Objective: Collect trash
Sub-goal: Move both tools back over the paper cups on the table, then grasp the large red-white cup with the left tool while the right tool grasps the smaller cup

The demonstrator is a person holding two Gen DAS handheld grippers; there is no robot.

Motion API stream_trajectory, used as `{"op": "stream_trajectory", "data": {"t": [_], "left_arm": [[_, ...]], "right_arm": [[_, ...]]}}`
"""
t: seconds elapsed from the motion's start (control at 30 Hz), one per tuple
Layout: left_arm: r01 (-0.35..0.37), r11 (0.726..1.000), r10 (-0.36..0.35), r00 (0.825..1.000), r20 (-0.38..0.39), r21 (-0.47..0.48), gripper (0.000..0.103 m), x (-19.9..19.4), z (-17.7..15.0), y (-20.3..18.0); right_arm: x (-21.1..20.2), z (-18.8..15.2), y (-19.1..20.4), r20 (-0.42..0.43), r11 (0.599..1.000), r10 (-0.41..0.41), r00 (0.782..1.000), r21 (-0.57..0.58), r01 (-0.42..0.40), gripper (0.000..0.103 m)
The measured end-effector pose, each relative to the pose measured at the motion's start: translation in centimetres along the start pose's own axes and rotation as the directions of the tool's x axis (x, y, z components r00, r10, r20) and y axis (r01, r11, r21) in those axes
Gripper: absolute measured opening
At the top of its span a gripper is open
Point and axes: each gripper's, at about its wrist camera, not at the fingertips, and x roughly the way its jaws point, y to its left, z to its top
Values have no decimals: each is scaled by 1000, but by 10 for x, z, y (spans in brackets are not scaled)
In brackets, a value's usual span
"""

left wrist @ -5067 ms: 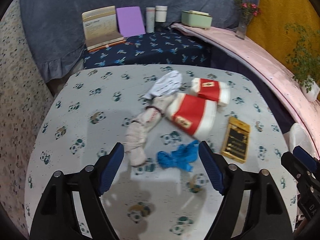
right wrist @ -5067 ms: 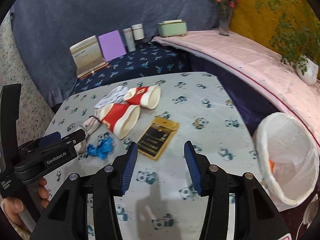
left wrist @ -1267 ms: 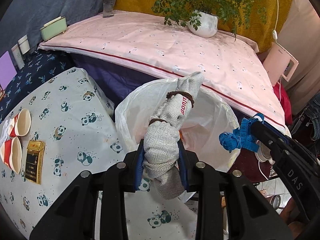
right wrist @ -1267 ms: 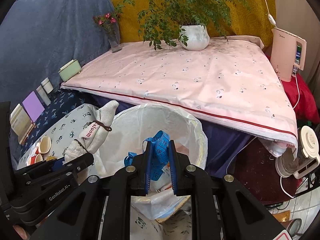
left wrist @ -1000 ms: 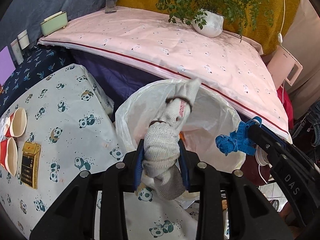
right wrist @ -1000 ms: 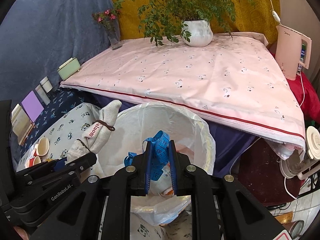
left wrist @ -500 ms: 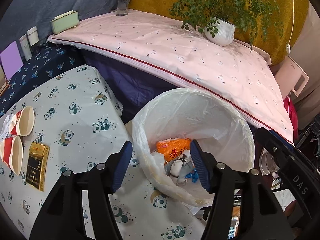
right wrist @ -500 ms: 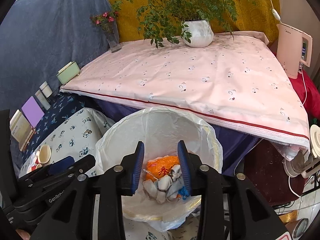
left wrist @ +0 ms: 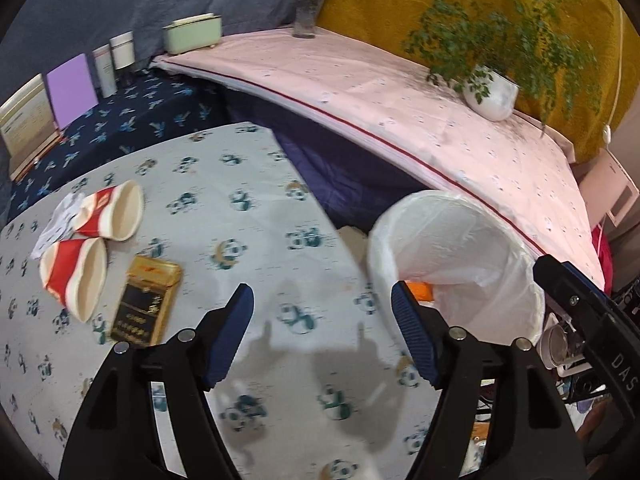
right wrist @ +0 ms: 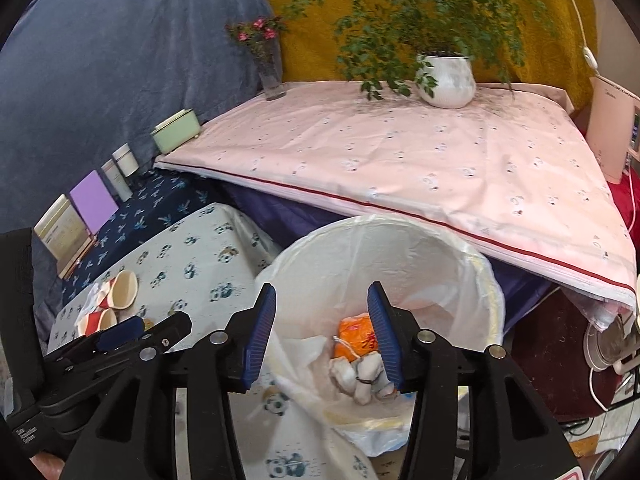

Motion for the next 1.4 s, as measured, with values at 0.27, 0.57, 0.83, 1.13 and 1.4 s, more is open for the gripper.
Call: {"op": "stream_trajectory", "data": {"t": [0.27, 0.57, 0.83, 1.13, 1.4], "left_arm": [[-101, 991, 103, 995, 19, -87, 77, -17, -10, 65], [-206, 963, 211, 977, 13, -171, 92, -30, -26, 125], [-280, 946, 282, 959, -13, -160, 93, -27, -36, 176], [-286, 956, 287, 958, -7, -69, 95, -7, -32, 212], [-284, 959, 284, 959, -15, 4, 95, 20, -25, 220]], "right_arm": [[9, -12, 53, -31, 995, 67, 997, -68, -69, 52], [22, -28, 110, -82, 980, 130, 988, -139, -141, 52], [36, -35, 150, -125, 965, 171, 977, -180, -191, 53], [66, -35, 196, -168, 949, 195, 966, -215, -229, 53], [98, -33, 233, -206, 935, 223, 953, -230, -269, 53]]}}
